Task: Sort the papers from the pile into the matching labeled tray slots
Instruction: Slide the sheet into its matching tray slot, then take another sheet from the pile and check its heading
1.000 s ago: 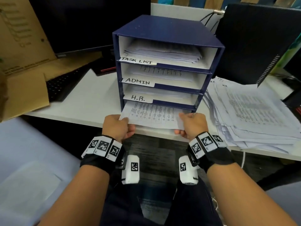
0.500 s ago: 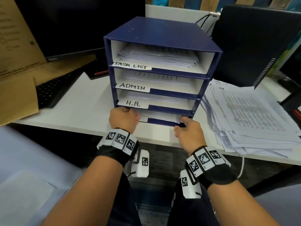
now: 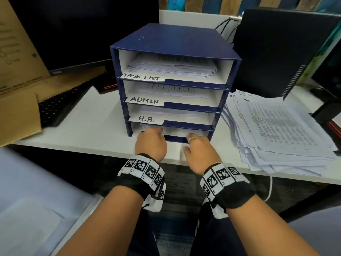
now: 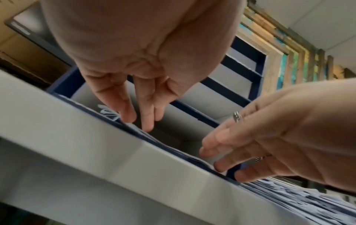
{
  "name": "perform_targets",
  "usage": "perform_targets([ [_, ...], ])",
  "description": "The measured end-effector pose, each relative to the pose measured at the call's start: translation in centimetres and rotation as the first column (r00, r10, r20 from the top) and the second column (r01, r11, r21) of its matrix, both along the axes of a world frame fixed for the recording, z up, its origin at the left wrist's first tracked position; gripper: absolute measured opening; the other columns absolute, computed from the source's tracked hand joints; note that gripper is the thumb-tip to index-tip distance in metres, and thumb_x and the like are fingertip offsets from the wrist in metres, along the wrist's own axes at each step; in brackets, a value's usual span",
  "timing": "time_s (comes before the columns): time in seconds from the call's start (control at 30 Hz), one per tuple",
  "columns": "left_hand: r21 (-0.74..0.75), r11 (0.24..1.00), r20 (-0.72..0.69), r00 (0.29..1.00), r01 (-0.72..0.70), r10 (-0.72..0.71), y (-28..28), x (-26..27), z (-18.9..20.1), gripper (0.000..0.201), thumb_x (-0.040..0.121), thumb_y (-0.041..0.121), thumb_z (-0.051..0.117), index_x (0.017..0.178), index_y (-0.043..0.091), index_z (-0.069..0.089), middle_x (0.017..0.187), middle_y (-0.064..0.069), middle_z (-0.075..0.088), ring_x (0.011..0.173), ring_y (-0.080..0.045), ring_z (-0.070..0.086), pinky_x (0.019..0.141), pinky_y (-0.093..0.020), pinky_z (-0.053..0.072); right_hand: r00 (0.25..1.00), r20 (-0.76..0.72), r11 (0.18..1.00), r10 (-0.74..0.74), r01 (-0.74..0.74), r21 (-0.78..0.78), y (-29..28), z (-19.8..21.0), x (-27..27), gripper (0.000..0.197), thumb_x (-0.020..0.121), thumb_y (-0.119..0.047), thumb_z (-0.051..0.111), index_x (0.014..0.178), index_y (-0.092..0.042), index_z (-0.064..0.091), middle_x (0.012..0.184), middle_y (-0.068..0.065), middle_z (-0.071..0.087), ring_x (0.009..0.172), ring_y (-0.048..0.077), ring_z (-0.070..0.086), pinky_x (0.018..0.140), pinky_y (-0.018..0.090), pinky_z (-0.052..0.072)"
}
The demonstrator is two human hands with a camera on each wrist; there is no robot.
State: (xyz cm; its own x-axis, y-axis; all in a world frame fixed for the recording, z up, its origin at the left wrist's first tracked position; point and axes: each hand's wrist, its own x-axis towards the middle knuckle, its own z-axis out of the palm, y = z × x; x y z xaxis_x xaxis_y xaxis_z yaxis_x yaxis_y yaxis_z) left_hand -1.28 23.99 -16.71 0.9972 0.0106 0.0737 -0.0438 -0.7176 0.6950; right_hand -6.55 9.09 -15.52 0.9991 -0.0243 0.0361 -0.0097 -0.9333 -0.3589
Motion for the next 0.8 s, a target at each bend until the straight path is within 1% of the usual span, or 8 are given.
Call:
perform_targets([
  [0.1, -0.14, 0.99, 0.017, 0.999, 0.03, -0.028, -2.2, -1.1, 1.4, 0.026, 0.091, 0.012, 0.05, 0.093, 0.019, 0.075, 0.093, -0.003, 0.074, 0.086, -0.023, 0.069, 0.084, -0.038, 0.057, 0.996, 0.051, 0.981, -0.077, 0.067, 0.184, -1.4, 1.6, -0.7, 0.03, 0.102, -0.02, 0.05, 0.126, -0.01, 0.066, 0.12, 0.011, 0.069, 0.11, 0.027, 0.064, 0.099, 0.033, 0.049],
  [0.17, -0.179, 0.981, 0.013, 0.997, 0.079, -0.078, -4.2, -1.8, 2.3, 0.029, 0.087, 0.007, 0.047, 0.074, 0.021, 0.069, 0.078, 0.003, 0.073, 0.079, -0.018, 0.069, 0.08, -0.037, 0.057, 0.982, 0.109, 0.961, -0.157, 0.126, 0.246, -3.1, 2.6, -0.9, 0.026, 0.099, -0.018, 0.052, 0.116, -0.016, 0.07, 0.11, 0.007, 0.073, 0.102, 0.023, 0.068, 0.096, 0.036, 0.053],
  [0.23, -0.196, 0.968, 0.011, 0.987, 0.16, -0.161, -6.3, -2.5, 2.9, 0.035, 0.086, 0.003, 0.043, 0.067, 0.023, 0.065, 0.073, 0.004, 0.071, 0.075, -0.017, 0.069, 0.076, -0.033, 0.057, 0.953, 0.159, 0.939, -0.258, 0.209, 0.272, -5.3, 3.6, -1.3, 0.021, 0.095, -0.017, 0.051, 0.102, -0.021, 0.071, 0.093, 0.003, 0.074, 0.09, 0.021, 0.069, 0.086, 0.037, 0.056],
  [0.33, -0.221, 0.923, 0.009, 0.947, 0.315, -0.321, -9.7, -3.8, 3.8, 0.032, 0.089, 0.005, 0.043, 0.076, 0.02, 0.069, 0.073, 0.005, 0.071, 0.073, -0.014, 0.068, 0.069, -0.028, 0.055, 0.881, 0.209, 0.893, -0.425, 0.372, 0.252, -9.2, 5.2, -2.0, 0.021, 0.094, -0.019, 0.051, 0.099, -0.019, 0.071, 0.085, 0.004, 0.071, 0.085, 0.026, 0.066, 0.076, 0.032, 0.052],
  [0.5, -0.292, 0.852, 0.014, 0.893, 0.434, -0.45, -16.1, -4.0, 4.2, 0.023, 0.092, 0.01, 0.048, 0.096, 0.023, 0.067, 0.086, -0.001, 0.072, 0.084, -0.016, 0.066, 0.076, -0.028, 0.055, 0.868, 0.046, 0.868, -0.495, 0.491, 0.072, -16.6, 5.4, -1.6, 0.036, 0.097, -0.023, 0.052, 0.131, -0.015, 0.062, 0.13, 0.009, 0.065, 0.117, 0.031, 0.06, 0.096, 0.038, 0.048],
  [0.6, -0.284, 0.844, -0.04, 0.874, 0.455, -0.484, -19.4, -3.2, 4.5, 0.029, 0.094, 0.014, 0.048, 0.119, 0.018, 0.062, 0.107, -0.006, 0.069, 0.09, -0.021, 0.067, 0.079, -0.029, 0.055, 0.871, -0.093, 0.876, -0.483, 0.48, -0.053, -19.2, 4.5, -1.3, 0.029, 0.101, -0.03, 0.047, 0.115, -0.013, 0.066, 0.117, 0.011, 0.067, 0.102, 0.03, 0.063, 0.086, 0.036, 0.051],
  [0.7, -0.253, 0.844, -0.131, 0.847, 0.474, -0.515, -22.1, -1.8, 4.3, 0.04, 0.095, 0.016, 0.047, 0.135, 0.013, 0.052, 0.127, -0.01, 0.062, 0.111, -0.028, 0.061, 0.097, -0.037, 0.05, 0.873, -0.124, 0.88, -0.472, 0.458, -0.128, -20.4, 3.9, -1.7, 0.025, 0.099, -0.033, 0.047, 0.088, -0.018, 0.063, 0.097, 0.007, 0.067, 0.091, 0.029, 0.063, 0.086, 0.041, 0.055],
  [0.8, -0.222, 0.85, -0.213, 0.827, 0.477, -0.52, -23.9, -0.6, 4.3, 0.052, 0.097, 0.02, 0.048, 0.147, 0.011, 0.037, 0.147, -0.011, 0.046, 0.128, -0.029, 0.051, 0.106, -0.033, 0.043, 0.862, -0.002, 0.847, -0.506, 0.497, -0.187, -21.5, 4.0, -1.9, 0.033, 0.098, -0.04, 0.049, 0.115, -0.018, 0.067, 0.114, 0.009, 0.069, 0.107, 0.033, 0.062, 0.093, 0.044, 0.053],
])
